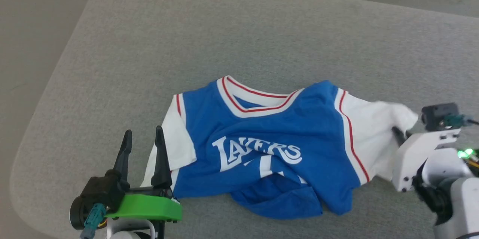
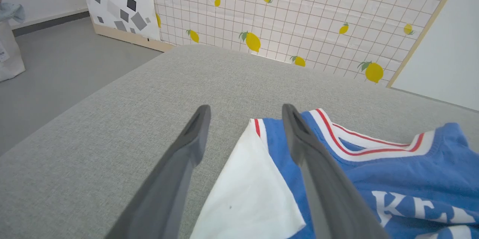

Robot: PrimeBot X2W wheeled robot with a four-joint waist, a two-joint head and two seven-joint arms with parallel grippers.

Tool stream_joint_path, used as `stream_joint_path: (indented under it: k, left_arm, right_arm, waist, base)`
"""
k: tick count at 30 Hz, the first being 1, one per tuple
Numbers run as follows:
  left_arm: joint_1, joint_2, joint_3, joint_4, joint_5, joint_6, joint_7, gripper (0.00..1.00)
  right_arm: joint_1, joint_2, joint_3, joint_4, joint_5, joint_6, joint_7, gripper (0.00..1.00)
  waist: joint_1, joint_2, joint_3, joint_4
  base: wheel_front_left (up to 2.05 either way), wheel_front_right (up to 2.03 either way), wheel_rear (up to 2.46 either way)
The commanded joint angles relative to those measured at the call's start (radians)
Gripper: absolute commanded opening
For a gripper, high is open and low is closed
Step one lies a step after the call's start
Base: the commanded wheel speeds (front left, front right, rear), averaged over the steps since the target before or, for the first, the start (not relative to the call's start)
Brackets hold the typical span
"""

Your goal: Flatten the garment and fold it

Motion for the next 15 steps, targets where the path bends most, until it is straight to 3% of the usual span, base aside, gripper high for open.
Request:
stream_joint_path:
  k: [1, 5, 14, 15]
  left_arm:
    - [-0.002, -0.003, 0.005, 0.004, 0.019, -0.009, -0.005, 1.0]
    - [0.003, -0.003, 0.013, 0.008, 0.031, -0.019, -0.005, 1.0]
    - [0.004, -0.003, -0.002, 0.024, 0.026, -0.036, -0.005, 1.0]
    - [0.002, -0.003, -0.004, 0.027, 0.027, -0.038, -0.005, 1.0]
  right_arm:
    - [-0.028, -0.019, -0.003, -0.004, 0.011, -0.001, -0.021, 0.0]
    - [-0.045, -0.061, -0.042, -0.028, 0.022, -0.001, -0.044, 0.0]
    - [0.02, -0.205, -0.27, -0.051, 0.0, -0.001, -0.095, 0.0]
    - [0.025, -0.211, -0.286, -0.038, -0.001, -0.001, -0.112, 0.1]
  waist:
    - [0.0, 0.0, -0.025, -0.032]
    - [0.0, 0.0, -0.039, -0.059]
    - [0.0, 0.0, -0.013, -0.057]
    - [0.0, 0.0, -0.008, -0.055]
  base:
    - [0.0, 0.0, 0.0]
    - [0.0, 0.0, 0.0]
    - [0.0, 0.0, 0.0]
    - [0.0, 0.0, 0.0]
